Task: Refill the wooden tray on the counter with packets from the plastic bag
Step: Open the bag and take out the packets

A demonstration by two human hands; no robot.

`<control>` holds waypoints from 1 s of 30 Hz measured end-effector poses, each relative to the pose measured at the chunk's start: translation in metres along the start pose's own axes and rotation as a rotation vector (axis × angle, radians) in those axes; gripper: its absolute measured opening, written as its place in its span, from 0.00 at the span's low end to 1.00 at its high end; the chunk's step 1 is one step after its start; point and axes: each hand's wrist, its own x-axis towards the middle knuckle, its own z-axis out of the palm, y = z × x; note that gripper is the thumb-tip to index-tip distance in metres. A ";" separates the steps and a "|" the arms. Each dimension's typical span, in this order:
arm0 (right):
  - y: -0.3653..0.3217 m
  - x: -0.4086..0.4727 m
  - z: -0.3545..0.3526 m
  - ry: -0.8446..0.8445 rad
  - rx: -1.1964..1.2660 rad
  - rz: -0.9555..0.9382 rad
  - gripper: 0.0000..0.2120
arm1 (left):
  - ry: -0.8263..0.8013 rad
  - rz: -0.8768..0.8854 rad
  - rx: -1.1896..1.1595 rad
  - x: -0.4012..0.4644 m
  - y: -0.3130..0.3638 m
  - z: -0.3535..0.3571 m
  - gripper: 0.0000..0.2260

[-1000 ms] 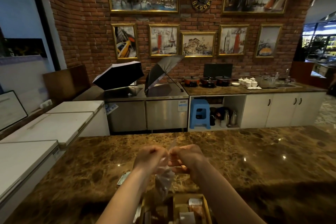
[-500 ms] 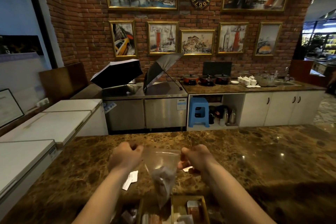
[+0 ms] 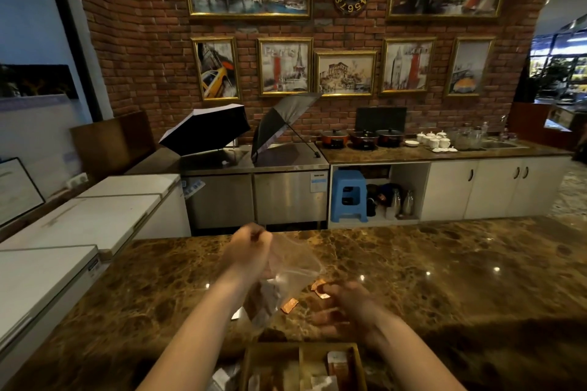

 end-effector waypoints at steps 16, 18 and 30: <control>0.021 -0.014 -0.019 -0.264 0.583 -0.113 0.24 | -0.066 -0.197 -0.718 -0.005 -0.004 -0.004 0.10; 0.024 -0.017 -0.024 -0.213 0.569 -0.122 0.26 | -0.076 -0.226 -0.709 -0.006 -0.014 -0.001 0.10; 0.029 -0.031 -0.058 -0.019 0.216 -0.159 0.16 | 0.008 -0.120 -0.209 -0.008 -0.050 0.016 0.13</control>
